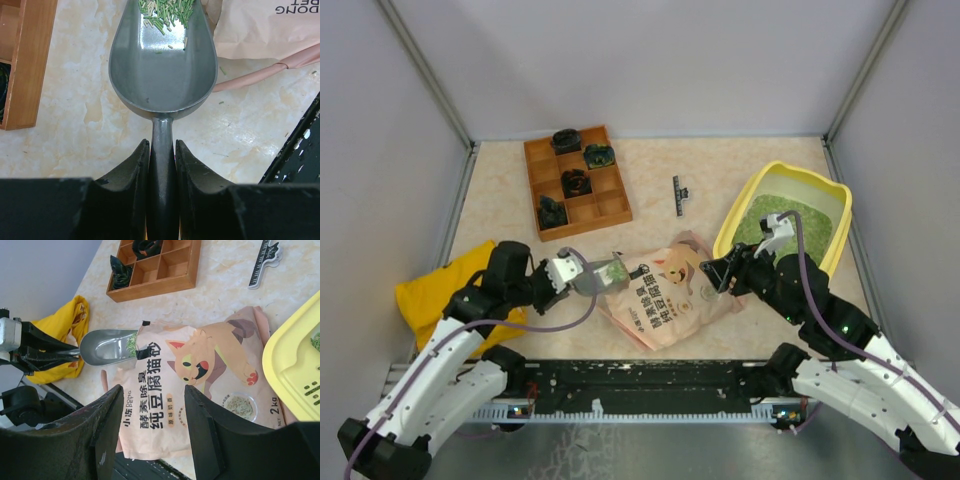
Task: Fill the litter box with clean litter
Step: 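Scoop the cat litter from the cat litter bag.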
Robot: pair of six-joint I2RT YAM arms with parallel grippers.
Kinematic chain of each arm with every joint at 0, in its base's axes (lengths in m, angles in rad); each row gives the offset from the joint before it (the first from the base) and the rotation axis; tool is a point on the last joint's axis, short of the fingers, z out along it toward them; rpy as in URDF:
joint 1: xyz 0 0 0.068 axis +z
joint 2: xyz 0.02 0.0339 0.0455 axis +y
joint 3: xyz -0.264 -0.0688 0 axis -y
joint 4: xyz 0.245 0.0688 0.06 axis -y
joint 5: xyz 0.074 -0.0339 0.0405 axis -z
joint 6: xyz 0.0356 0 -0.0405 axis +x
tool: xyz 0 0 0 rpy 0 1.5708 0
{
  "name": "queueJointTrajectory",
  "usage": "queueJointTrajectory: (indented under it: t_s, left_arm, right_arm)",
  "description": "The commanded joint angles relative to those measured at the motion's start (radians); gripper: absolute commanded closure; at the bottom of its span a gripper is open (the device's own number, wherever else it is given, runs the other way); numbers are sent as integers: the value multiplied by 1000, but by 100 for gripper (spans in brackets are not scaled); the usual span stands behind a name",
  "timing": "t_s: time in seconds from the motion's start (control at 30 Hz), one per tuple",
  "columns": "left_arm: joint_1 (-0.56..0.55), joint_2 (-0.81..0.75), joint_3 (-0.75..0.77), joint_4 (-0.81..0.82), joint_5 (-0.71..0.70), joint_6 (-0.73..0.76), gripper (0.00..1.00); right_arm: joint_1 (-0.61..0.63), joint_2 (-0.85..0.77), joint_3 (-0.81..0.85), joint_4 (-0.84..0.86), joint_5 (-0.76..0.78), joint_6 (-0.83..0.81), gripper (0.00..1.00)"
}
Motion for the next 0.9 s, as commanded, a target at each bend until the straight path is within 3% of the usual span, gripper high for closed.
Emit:
queueJointTrajectory:
  t_s: [0.0, 0.87]
  left_arm:
    - [7, -29, 42, -7, 0, 7, 100]
    - [6, -78, 53, -40, -7, 17, 100]
  right_arm:
    - [-6, 0, 33, 62, -8, -14, 48]
    - [-5, 19, 57, 65, -25, -4, 48]
